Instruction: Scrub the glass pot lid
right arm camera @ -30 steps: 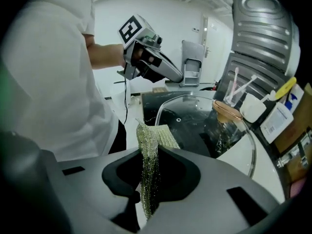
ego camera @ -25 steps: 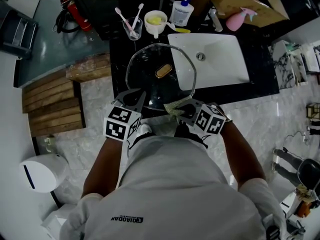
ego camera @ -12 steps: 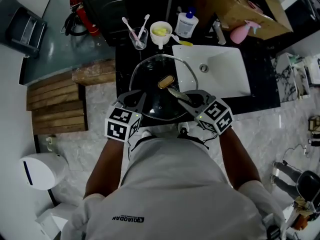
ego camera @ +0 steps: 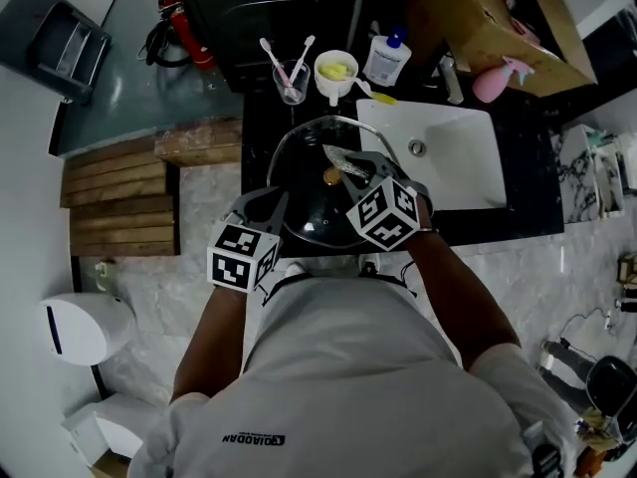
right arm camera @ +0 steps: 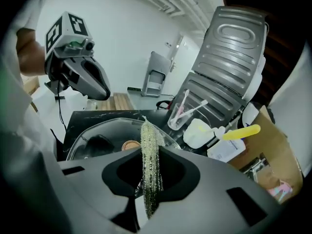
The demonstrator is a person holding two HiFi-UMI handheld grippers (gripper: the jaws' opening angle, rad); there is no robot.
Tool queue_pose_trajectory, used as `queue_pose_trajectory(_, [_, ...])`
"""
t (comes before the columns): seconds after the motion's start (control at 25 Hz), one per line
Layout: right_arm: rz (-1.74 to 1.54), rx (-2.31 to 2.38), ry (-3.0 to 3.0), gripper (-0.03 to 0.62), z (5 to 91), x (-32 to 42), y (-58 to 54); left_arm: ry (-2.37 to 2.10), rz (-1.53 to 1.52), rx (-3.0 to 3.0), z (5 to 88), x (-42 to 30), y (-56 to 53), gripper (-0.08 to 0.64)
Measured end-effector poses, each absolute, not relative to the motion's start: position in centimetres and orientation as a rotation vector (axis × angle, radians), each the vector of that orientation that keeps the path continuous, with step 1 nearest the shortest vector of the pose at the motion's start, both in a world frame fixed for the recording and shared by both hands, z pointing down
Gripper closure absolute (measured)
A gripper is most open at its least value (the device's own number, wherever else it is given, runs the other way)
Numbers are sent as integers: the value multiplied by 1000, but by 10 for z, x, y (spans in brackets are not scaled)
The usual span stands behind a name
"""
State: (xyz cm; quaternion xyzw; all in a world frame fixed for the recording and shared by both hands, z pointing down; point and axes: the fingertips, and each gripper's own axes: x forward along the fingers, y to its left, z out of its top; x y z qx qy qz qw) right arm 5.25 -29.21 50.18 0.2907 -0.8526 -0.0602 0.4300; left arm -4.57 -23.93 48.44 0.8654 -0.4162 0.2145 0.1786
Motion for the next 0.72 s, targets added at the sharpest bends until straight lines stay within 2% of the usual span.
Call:
queue_pose_trajectory(0.16, [-80,728,-2152,512,507,52,-292,-1199,607,2419,490,-55,-236,545])
queue_pose_trajectory(0.72, [-258,624,-2051,511,517,26,-270,-1175,606,2434,491,-58,-231,545])
